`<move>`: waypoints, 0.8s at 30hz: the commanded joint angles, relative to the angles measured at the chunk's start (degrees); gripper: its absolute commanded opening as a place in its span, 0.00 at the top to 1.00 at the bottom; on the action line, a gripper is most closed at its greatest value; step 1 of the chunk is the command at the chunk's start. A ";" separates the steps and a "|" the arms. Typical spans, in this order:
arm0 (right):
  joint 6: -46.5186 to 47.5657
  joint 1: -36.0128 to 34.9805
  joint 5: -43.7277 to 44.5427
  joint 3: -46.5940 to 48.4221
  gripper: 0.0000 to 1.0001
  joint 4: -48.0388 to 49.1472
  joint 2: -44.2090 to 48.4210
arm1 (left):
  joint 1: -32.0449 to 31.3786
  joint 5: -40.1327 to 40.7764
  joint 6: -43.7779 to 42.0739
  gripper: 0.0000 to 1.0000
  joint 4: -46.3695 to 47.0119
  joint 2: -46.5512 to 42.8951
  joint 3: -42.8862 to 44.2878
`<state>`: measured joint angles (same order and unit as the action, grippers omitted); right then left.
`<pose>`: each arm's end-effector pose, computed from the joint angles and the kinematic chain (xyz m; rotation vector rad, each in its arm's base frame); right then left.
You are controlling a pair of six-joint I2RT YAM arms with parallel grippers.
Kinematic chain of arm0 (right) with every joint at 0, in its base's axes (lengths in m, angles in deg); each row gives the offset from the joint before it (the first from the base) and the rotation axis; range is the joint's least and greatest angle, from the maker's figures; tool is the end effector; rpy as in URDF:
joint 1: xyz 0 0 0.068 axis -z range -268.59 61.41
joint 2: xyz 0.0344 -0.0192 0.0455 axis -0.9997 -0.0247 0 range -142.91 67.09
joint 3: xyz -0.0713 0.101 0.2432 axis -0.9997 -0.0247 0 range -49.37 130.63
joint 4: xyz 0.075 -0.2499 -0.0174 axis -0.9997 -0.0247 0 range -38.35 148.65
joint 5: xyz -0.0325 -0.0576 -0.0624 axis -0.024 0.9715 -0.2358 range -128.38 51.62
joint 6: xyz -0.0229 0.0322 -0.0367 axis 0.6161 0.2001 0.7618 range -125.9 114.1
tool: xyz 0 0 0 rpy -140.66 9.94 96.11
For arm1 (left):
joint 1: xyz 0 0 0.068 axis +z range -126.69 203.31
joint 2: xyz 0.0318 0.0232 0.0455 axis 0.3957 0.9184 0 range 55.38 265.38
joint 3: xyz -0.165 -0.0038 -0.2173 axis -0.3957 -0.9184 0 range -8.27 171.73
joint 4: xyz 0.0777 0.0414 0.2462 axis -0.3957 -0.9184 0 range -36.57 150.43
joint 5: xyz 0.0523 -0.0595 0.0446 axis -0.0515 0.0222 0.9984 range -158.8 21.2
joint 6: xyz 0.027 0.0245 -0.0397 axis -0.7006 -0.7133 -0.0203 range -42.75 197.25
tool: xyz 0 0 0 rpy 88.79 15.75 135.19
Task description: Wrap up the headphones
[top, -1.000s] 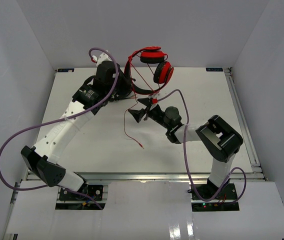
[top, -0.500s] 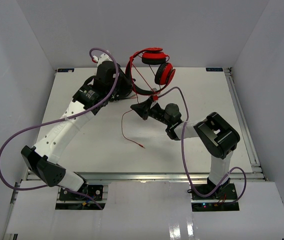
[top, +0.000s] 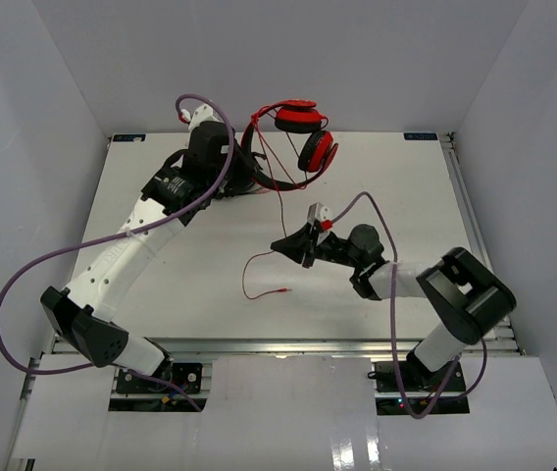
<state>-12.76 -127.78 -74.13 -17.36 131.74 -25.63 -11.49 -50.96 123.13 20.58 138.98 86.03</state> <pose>0.2235 0.2092 0.2149 -0.9148 1.1700 1.0798 0.2644 -0.1705 0.4279 -0.3935 2.0613 -0.5445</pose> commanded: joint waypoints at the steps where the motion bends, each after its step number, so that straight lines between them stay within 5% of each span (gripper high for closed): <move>1: 6.13 1.73 -9.02 -3.25 0.92 1.12 11.46 | 1.37 1.85 -2.35 1.00 2.41 -5.42 -0.96; 4: 5.50 5.28 -15.95 -0.03 0.92 -12.56 15.10 | 1.66 1.61 -4.15 1.00 2.04 -5.23 -1.55; 7: 19.56 5.44 -14.43 13.74 0.92 -48.71 15.01 | 1.67 1.50 -5.45 1.00 1.01 -4.59 -1.39; 9: 26.05 5.29 -12.62 20.46 0.92 -62.37 14.31 | 1.74 1.50 -5.93 1.00 0.77 -4.67 -0.92; 16: 34.27 5.58 -8.03 20.07 0.92 -75.66 15.97 | 3.08 0.72 -6.41 1.00 0.11 -5.11 3.58; 24: 35.37 8.70 -5.29 21.44 0.92 -78.42 13.59 | 3.16 -4.04 -5.32 1.00 -2.27 -6.15 9.12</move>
<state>20.49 -121.05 -81.22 2.31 58.49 -10.47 -8.61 -51.28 115.87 15.62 137.42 90.65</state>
